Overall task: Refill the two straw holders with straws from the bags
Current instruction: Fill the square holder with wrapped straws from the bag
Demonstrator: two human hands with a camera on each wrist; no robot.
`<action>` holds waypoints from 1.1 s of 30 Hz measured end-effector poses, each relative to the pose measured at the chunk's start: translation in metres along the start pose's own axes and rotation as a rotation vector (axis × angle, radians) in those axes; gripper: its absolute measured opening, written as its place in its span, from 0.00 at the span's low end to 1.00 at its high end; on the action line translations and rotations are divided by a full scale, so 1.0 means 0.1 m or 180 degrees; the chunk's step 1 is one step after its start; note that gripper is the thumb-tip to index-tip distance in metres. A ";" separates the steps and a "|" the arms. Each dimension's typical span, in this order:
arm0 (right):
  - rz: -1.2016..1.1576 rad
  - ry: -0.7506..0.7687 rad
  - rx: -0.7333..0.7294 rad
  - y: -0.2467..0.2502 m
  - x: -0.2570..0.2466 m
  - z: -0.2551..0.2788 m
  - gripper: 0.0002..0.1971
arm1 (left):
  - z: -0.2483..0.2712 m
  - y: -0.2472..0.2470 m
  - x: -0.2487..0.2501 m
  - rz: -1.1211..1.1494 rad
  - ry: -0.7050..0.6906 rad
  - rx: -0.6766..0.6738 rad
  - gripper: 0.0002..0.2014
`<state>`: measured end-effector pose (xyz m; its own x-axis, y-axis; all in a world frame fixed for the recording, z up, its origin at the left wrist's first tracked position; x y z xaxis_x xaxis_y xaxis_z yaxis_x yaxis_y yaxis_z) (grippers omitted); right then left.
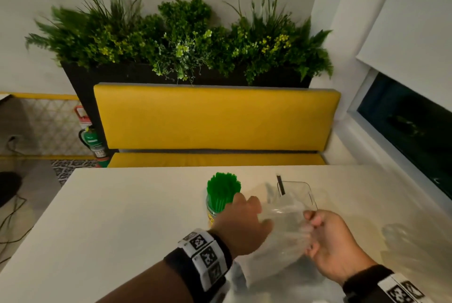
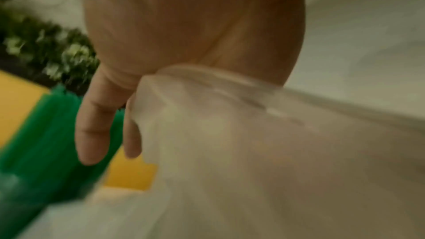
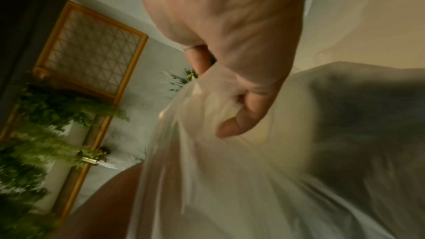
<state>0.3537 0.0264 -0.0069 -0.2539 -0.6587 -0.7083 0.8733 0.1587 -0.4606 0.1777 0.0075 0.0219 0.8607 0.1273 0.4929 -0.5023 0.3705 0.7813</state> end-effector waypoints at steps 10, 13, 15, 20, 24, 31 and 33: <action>0.1795 0.0159 0.0222 0.25 -0.12 0.14 0.19 | -0.30 -0.24 -0.11 0.2292 -0.0579 -0.0469 0.09; 0.3047 0.0215 0.0152 0.29 -0.22 0.20 0.10 | -0.28 -0.45 -0.37 0.4063 -0.0125 -0.0647 0.09; 0.3548 -0.0108 0.0161 0.37 -0.10 0.17 0.19 | -0.20 -0.54 -0.32 0.4290 -0.0061 -0.0810 0.10; 0.5086 0.0430 -0.0097 0.08 0.00 0.14 0.33 | -0.22 -0.60 -0.31 0.3569 -0.0078 -0.0697 0.12; 0.4972 0.0669 0.0128 0.00 0.13 0.03 0.36 | -0.19 -0.65 -0.04 0.3259 -0.0570 -0.1104 0.16; 0.3467 0.0269 0.0223 0.43 0.47 -0.36 0.08 | -0.07 -0.34 -0.06 -0.0669 -0.0264 0.0571 0.17; 0.3254 0.0241 0.0138 0.38 0.54 -0.39 0.06 | 0.25 -0.54 0.56 -0.0865 -0.1863 0.0729 0.13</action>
<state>0.3571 0.0252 -0.0832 0.5960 -0.1750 -0.7837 0.7005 0.5903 0.4010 0.2509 -0.0284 0.0171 0.8045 -0.4848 0.3432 -0.3351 0.1066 0.9361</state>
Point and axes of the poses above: each hand's wrist, its own z-axis away from the middle knuckle, its own y-axis out of the back of the hand, x = y × z, the point moved 10 cm from there along -z, towards the middle knuckle, and after that the axes turned 15 degrees about -x, right-handed, at the moved point
